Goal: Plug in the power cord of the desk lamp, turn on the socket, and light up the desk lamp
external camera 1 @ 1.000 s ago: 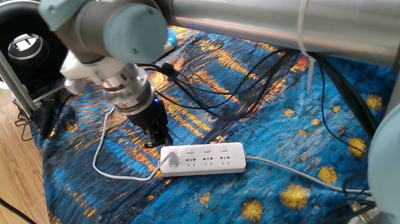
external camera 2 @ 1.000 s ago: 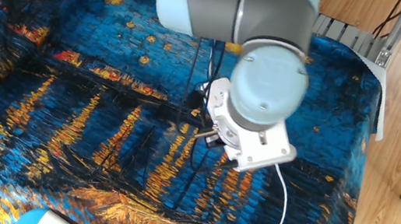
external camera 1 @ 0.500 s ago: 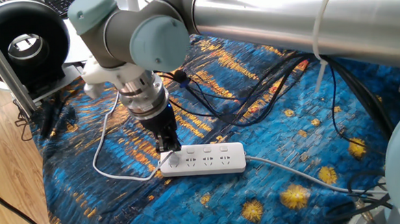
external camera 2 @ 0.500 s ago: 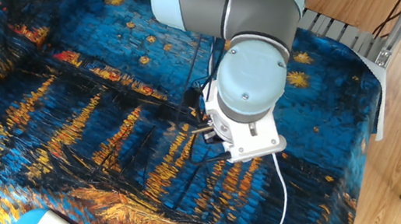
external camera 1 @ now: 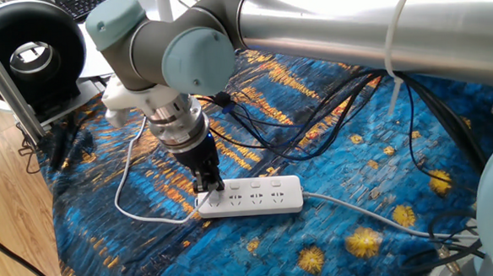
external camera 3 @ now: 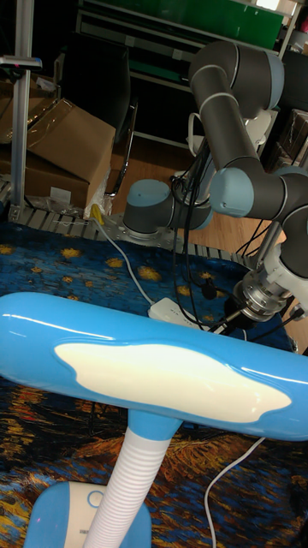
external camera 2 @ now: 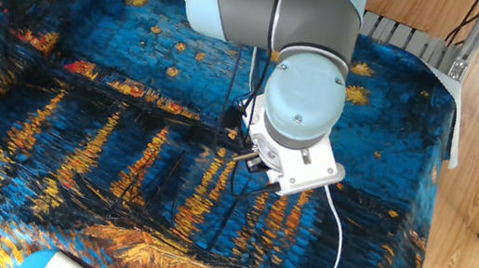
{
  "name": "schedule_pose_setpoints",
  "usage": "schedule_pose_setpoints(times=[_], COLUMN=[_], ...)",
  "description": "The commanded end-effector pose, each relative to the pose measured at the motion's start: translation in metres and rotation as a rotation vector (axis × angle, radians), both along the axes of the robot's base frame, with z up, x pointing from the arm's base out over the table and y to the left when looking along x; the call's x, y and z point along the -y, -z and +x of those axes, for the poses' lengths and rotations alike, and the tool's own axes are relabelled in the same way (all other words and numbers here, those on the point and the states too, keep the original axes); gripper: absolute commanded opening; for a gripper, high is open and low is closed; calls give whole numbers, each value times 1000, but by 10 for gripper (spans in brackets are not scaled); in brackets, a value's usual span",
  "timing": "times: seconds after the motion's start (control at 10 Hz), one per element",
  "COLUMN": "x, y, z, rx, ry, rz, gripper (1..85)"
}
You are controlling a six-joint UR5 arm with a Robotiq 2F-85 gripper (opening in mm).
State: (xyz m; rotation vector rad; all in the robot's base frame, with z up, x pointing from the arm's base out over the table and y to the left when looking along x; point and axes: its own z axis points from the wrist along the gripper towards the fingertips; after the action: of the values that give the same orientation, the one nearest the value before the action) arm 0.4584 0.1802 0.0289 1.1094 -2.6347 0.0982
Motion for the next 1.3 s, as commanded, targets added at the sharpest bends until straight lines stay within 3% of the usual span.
schedule_pose_setpoints(times=[0.0,0.3,1.2], x=[-4,-12,-3], y=[0,-3,0], z=[0,3,6], rx=[-4,-6,-10], ry=[4,14,1], rz=[2,3,-37], gripper=[13,13,13])
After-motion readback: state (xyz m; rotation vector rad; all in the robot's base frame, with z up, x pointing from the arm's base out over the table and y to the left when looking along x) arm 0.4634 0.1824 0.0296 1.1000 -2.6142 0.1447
